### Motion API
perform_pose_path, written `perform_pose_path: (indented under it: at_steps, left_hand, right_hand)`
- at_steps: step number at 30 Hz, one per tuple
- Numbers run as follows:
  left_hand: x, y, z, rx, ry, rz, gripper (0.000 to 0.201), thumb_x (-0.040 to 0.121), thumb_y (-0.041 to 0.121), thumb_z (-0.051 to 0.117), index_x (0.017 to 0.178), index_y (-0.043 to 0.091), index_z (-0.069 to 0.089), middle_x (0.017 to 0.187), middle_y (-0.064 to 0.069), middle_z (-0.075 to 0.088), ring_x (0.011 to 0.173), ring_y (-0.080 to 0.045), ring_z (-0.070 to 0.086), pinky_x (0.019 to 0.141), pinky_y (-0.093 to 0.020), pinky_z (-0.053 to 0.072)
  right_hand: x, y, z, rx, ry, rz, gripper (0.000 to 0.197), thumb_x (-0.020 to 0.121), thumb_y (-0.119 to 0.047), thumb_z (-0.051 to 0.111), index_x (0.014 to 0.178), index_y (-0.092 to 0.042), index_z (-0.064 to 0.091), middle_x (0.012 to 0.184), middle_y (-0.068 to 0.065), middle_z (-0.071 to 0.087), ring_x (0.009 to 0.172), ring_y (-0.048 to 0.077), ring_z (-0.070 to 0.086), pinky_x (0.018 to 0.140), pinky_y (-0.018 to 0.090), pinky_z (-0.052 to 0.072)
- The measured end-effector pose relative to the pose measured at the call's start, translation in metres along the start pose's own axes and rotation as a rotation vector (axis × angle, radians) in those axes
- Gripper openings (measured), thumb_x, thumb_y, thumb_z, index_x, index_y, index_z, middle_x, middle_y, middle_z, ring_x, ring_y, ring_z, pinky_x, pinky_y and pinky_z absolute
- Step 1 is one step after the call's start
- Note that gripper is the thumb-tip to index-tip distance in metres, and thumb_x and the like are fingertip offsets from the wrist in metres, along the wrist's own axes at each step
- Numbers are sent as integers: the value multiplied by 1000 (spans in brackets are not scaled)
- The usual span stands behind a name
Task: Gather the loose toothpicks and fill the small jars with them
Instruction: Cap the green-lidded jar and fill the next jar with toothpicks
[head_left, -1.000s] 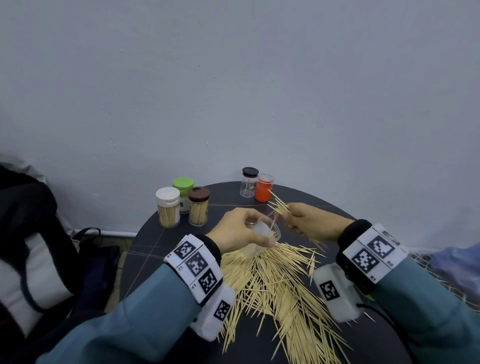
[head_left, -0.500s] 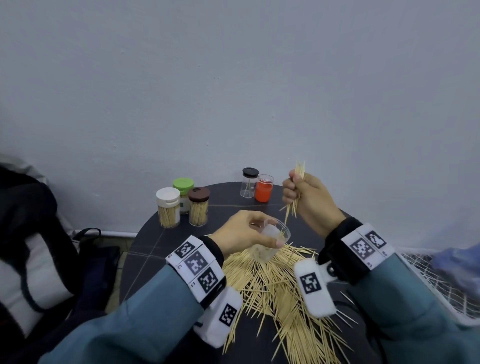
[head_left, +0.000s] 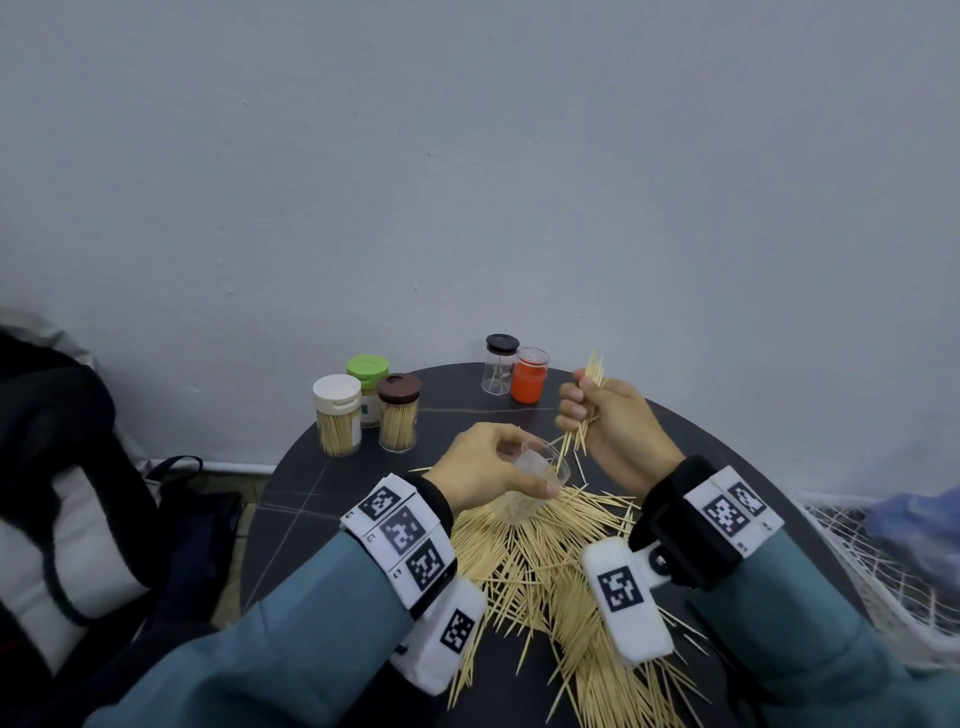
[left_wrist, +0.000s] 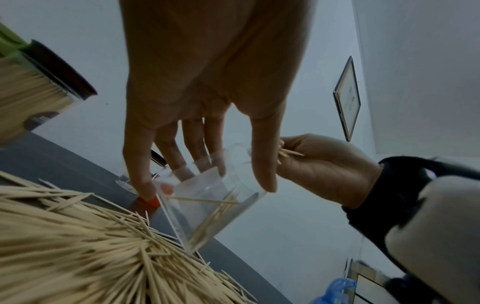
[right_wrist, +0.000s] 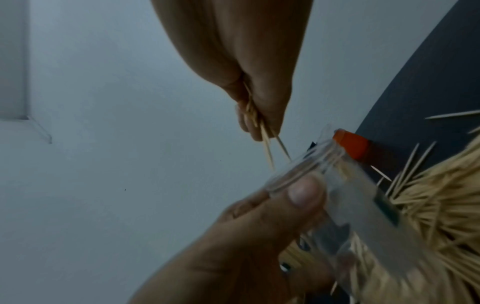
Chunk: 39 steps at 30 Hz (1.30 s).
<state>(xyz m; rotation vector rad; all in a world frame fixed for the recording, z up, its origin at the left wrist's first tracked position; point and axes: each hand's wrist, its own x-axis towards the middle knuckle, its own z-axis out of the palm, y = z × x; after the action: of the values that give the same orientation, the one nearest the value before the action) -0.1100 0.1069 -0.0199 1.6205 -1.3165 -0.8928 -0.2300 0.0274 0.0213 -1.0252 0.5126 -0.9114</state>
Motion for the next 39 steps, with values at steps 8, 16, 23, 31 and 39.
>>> perform_pose_path:
  at_steps: [8,16,23,31,39]
  left_hand:
    - [-4,6,3,-98,-114,7,46,76,23,77,118,15,62,112,0,63,101,-11,54,89,-30,44]
    - [-3,10,2,-253,-82,-19,41,80,26,72,116,8,62,102,-3,63,90,-14,62,79,-32,52]
    - [-3,12,3,-273,-52,3,38,79,26,73,112,9,63,106,-7,67,95,-17,65,81,-35,54]
    - [-3,14,7,-241,-63,36,38,80,24,72,114,9,63,106,-8,63,88,-9,62,69,-22,52]
    - [-4,14,10,-196,-63,18,41,79,25,74,116,12,63,121,-13,61,96,-13,62,68,-21,51]
  right_hand:
    - [-2,16,-1,-168,-4,-82,22,102,-12,28,91,-13,47,67,1,45,56,9,48,52,17,46]
    - [-9,22,-10,-310,-159,-180,19,101,-13,30,96,-16,48,87,0,68,88,11,65,68,24,55]
    - [-11,19,-19,-424,-209,-203,23,101,-19,33,94,-12,53,108,6,69,109,16,62,94,31,48]
    - [-13,6,-29,-456,-263,-204,16,95,1,41,102,-5,54,99,1,72,98,15,67,82,22,52]
    - [-30,-11,-41,-529,-207,-290,24,88,14,46,98,-7,53,105,4,68,96,8,67,81,15,49]
